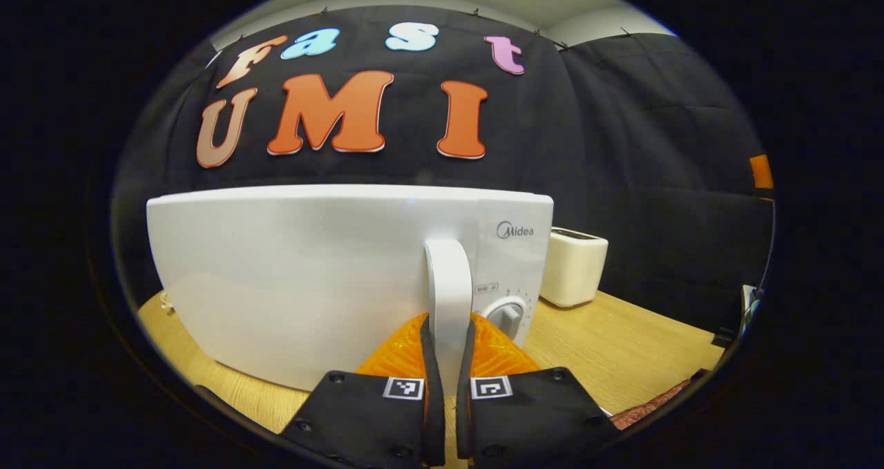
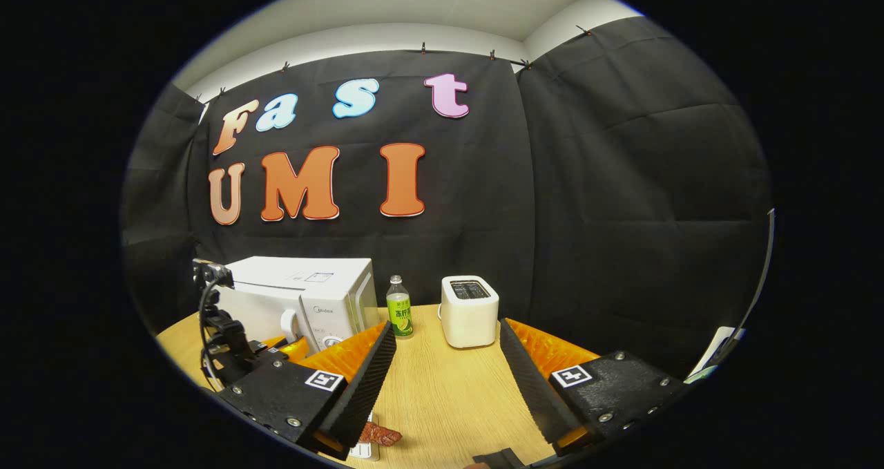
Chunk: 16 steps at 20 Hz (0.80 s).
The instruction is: Open the microwave oven with the left hand, put the food in, and close the microwave oven.
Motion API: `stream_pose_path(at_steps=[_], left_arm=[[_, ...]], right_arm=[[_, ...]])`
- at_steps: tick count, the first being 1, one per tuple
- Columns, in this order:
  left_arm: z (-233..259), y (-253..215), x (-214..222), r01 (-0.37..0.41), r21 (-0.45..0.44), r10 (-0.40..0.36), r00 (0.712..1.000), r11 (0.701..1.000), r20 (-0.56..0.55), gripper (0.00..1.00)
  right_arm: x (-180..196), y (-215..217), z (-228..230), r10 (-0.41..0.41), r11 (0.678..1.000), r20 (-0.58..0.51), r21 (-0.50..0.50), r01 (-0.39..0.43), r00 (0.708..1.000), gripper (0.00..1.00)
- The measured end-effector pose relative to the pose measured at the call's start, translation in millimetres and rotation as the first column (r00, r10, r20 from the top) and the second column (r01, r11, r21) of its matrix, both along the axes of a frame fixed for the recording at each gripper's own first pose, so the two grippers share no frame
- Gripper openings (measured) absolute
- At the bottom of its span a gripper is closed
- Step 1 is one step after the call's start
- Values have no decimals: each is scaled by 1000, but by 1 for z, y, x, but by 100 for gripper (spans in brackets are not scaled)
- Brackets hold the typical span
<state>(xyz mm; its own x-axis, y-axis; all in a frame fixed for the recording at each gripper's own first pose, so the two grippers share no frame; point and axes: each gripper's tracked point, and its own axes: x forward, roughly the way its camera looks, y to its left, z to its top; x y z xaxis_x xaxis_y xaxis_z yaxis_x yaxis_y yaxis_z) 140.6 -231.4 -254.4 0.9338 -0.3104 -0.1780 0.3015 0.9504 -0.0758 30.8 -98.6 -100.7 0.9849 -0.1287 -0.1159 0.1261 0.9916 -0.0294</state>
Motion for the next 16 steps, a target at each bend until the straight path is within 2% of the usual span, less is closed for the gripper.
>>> stream_pose_path(at_steps=[1,4,7,10,16], left_arm=[[9,5,-18,29,-13,-29,999,999,33,11],[13,22,-65,126,24,-128,989,992,68,10],[15,49,-106,175,-34,-174,984,984,46,10],[20,76,-138,194,17,-194,979,981,63,10],[25,125,-176,171,8,-172,983,985,65,10]], right_arm=[[0,1,-1,0,1000,-5,7,0,1000,94],[-3,17,-7,36,999,-11,34,-36,999,94],[-7,33,-8,63,997,-15,40,-62,998,94],[-12,49,-5,84,996,-11,32,-84,996,94],[-19,86,1,135,990,-1,35,-135,991,94]])
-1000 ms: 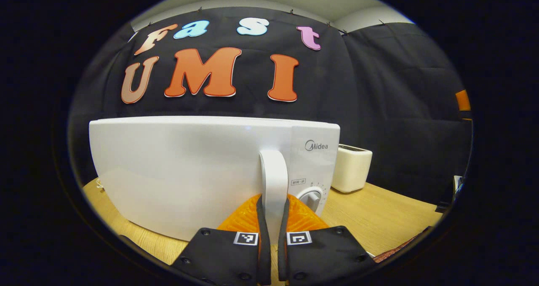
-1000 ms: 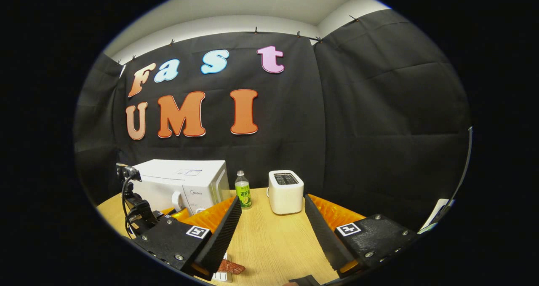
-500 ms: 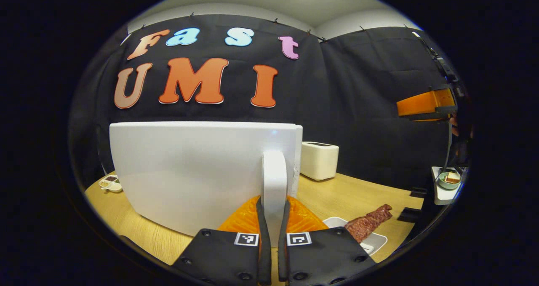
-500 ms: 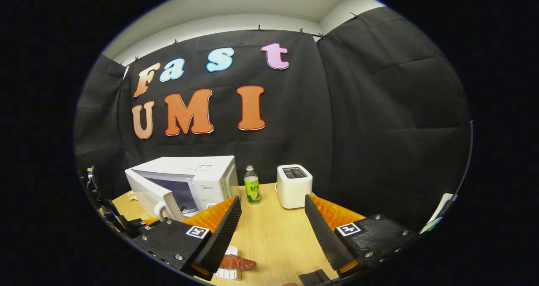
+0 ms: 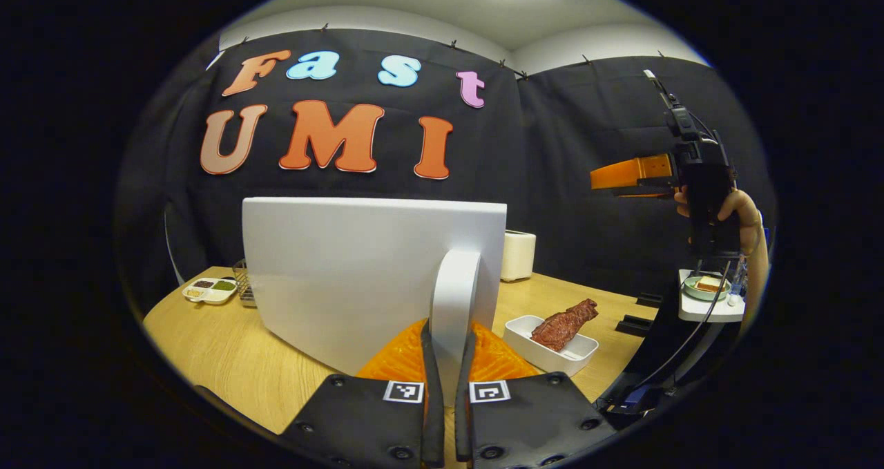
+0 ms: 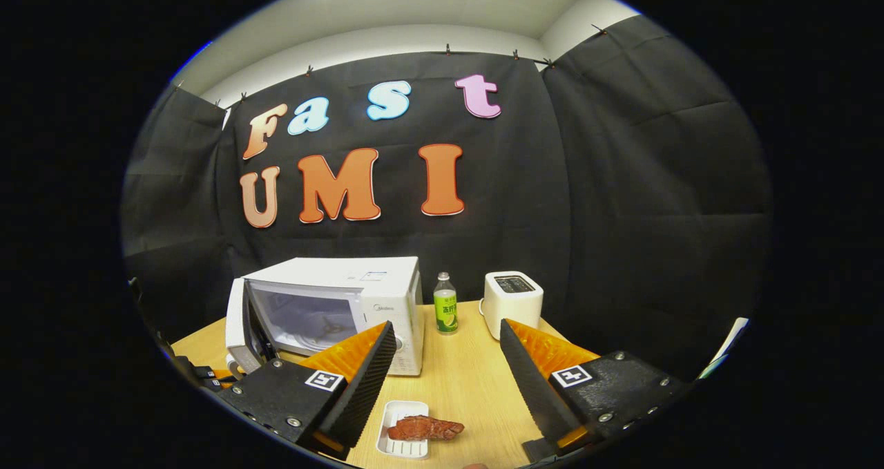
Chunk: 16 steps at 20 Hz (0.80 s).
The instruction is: Open the microwave oven with the left hand, put the food in, and close the microwave oven.
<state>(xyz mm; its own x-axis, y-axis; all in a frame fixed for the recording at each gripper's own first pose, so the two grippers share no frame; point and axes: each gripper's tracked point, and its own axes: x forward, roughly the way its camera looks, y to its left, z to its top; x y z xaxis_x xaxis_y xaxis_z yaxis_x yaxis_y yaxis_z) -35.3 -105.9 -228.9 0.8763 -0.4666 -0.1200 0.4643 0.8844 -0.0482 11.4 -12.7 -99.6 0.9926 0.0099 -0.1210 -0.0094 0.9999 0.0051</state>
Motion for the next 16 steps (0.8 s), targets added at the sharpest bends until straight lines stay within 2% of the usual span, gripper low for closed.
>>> stream_pose_path(at_steps=[7,8,10,13,14,15,16], left_arm=[[6,75,-34,-170,6,170,985,985,14,10],[7,90,-39,-208,10,208,978,978,14,5],[8,121,-48,-294,22,293,956,956,12,9],[9,174,-58,-434,30,435,901,900,-1,10],[9,191,-61,-468,22,468,884,883,-5,10],[10,196,-63,-466,4,466,884,885,-17,14],[10,205,-67,-477,-8,476,879,879,-31,14]], right_arm=[[-13,44,-2,69,998,-7,6,-69,998,94],[-17,50,-4,76,997,-10,6,-76,997,94],[-22,61,-5,92,996,-14,8,-92,996,94],[-28,72,-7,112,994,-16,10,-112,994,94],[-31,74,-8,117,993,-15,8,-117,993,94],[-32,75,-8,120,993,-15,5,-120,993,94],[-32,74,-9,121,993,-16,3,-121,993,94]])
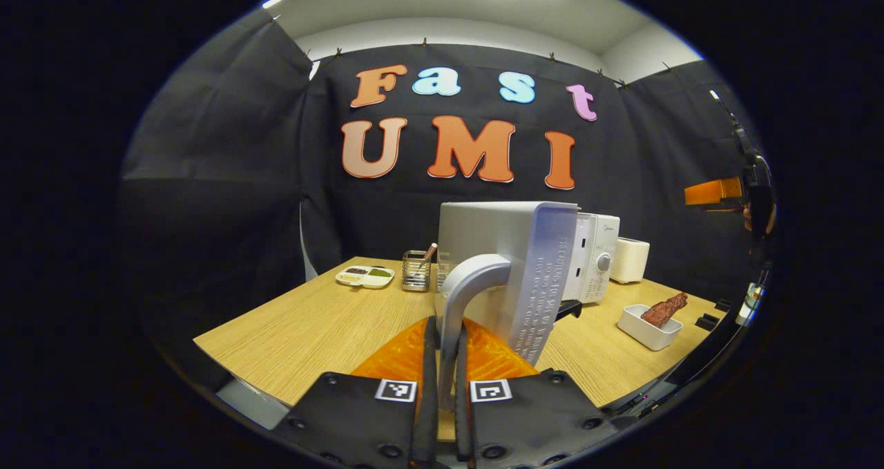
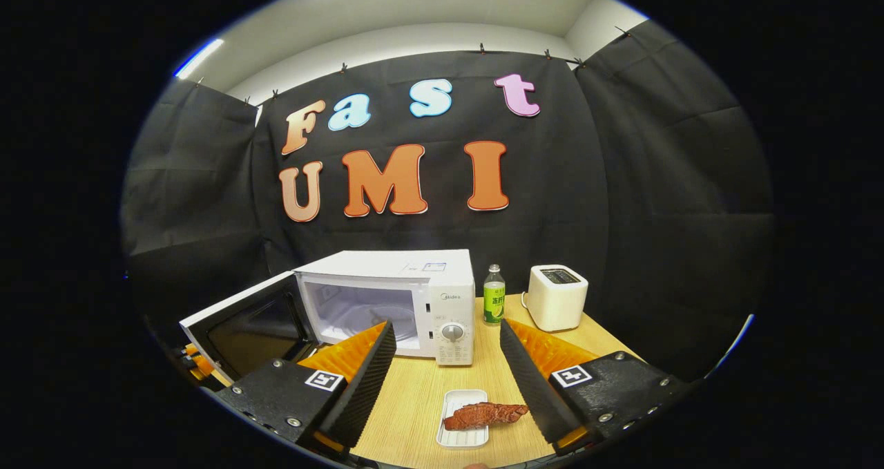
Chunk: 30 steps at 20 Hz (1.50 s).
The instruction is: Open the microwave oven with the left hand, put the food in, and close the microwave oven.
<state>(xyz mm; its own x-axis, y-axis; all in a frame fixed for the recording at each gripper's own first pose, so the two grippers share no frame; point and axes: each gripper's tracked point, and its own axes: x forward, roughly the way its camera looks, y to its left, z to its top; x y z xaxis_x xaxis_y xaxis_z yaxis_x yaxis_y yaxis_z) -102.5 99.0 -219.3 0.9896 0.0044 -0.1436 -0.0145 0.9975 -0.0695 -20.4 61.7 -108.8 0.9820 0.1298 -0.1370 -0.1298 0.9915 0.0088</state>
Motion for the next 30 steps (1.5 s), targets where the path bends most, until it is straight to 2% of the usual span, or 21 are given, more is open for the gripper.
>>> stream_pose_path(at_steps=[1,5,7,8,9,11,15,17,20,23,26,28,30], left_arm=[[-1,2,-4,-1,-12,1,1000,1000,-6,24],[1,18,-17,11,-47,-11,1000,999,-4,92],[8,24,-24,6,-37,-6,1000,999,9,100],[16,30,-28,-6,-19,6,1000,1000,22,97],[25,37,-31,-24,3,23,999,1000,41,100],[43,50,-34,-57,33,55,996,998,72,97],[66,70,-34,-91,8,89,991,996,101,97],[70,85,-31,-121,5,120,987,993,104,97],[80,102,-26,-148,-31,151,982,988,109,99],[88,121,-15,-164,-36,167,979,986,114,97],[94,133,-5,-178,-37,181,976,983,124,97],[91,140,1,-187,-28,189,974,982,123,99],[88,144,8,-189,-25,190,975,982,114,97]], right_arm=[[0,0,-1,0,1000,-2,0,0,1000,94],[-3,-2,-6,-8,1000,-19,6,8,1000,94],[-4,-3,-11,-18,1000,-30,15,18,999,94],[-4,-5,-16,-23,1000,-38,20,24,999,94],[-3,-9,-22,-31,999,-45,27,32,998,94],[-4,-21,-35,-52,997,-63,51,55,997,94],[-2,-48,-65,-118,980,-116,144,134,986,94],[2,-64,-83,-163,957,-151,214,194,975,94],[3,-76,-103,-179,914,-184,332,233,966,95],[8,-97,-128,-227,879,-211,377,293,951,95],[7,-102,-149,-233,831,-236,455,319,943,95],[7,-100,-165,-228,811,-250,486,325,941,93],[8,-98,-175,-226,782,-253,529,330,941,84]])
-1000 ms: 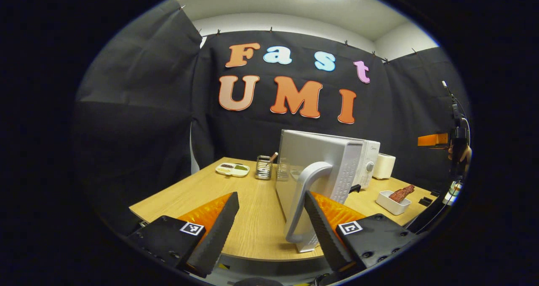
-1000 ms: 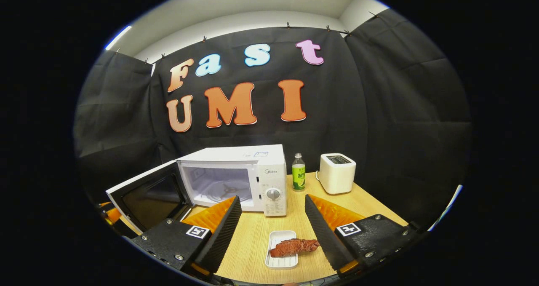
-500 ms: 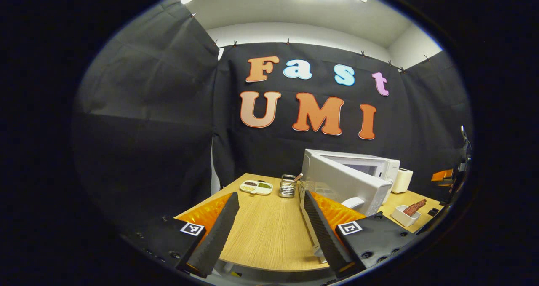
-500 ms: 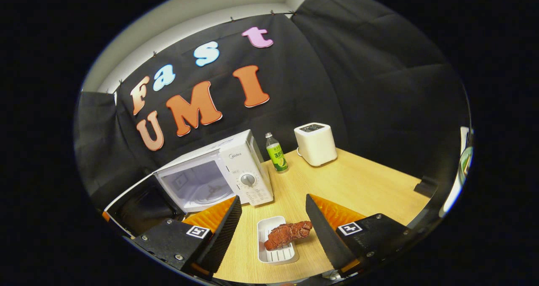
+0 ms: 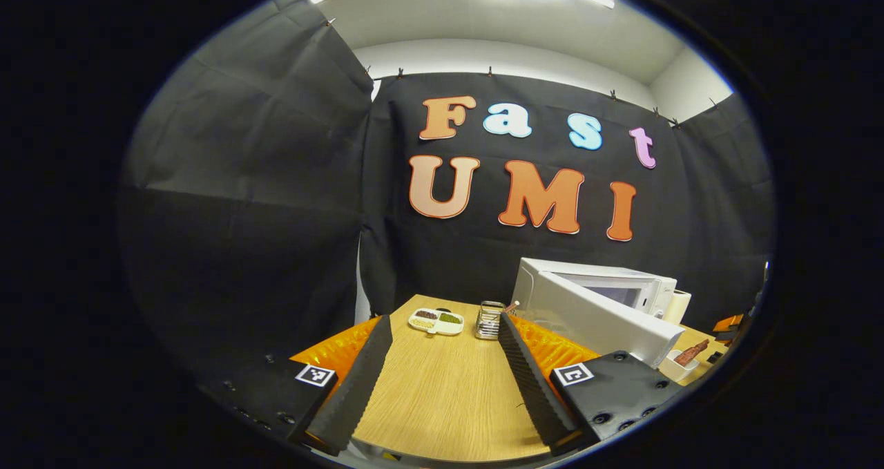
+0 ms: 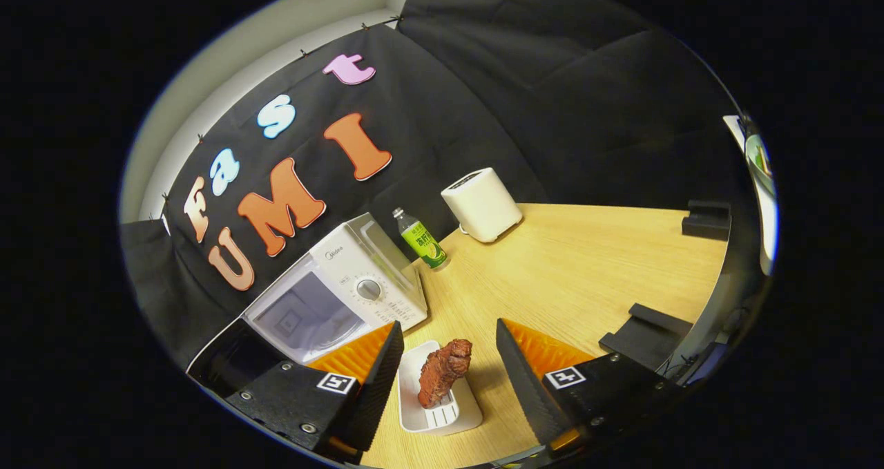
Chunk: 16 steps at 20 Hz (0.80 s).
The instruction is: Open the microwave oven with the left hand, put the food in, and close the microwave oven.
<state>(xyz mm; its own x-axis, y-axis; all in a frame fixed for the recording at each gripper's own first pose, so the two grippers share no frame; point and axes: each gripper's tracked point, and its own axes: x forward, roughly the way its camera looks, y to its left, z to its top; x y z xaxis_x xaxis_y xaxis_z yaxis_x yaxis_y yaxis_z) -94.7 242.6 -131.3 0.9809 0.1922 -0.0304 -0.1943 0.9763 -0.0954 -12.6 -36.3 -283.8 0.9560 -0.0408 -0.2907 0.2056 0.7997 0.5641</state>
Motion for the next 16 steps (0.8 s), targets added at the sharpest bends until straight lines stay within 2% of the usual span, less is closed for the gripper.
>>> stream_pose_path(at_steps=[4,5,6,8,9,10,11,16], left_arm=[[-12,1,13,8,-14,-8,1000,1000,-24,97],[-16,1,16,8,-19,-9,1000,1000,-30,97],[-20,2,17,8,-21,-8,999,1000,-38,97],[-27,2,19,8,-24,-9,999,1000,-54,97],[-30,1,20,11,-30,-13,998,999,-61,97],[-31,0,19,17,-36,-19,998,999,-64,97],[-30,1,19,17,-40,-20,998,999,-65,97],[-38,9,18,2,-59,-6,997,998,-73,97]], right_arm=[[7,11,-26,1,997,-26,82,1,1000,69],[10,12,-32,-1,996,-37,94,4,999,63],[12,13,-39,-1,994,-45,108,6,999,48],[14,15,-34,-5,985,-15,171,8,1000,41],[16,15,-31,-5,982,2,190,4,1000,26],[16,21,-27,8,979,23,203,-13,1000,23],[18,24,-25,17,979,30,201,-22,999,16],[25,31,-13,24,988,41,149,-30,999,3]])
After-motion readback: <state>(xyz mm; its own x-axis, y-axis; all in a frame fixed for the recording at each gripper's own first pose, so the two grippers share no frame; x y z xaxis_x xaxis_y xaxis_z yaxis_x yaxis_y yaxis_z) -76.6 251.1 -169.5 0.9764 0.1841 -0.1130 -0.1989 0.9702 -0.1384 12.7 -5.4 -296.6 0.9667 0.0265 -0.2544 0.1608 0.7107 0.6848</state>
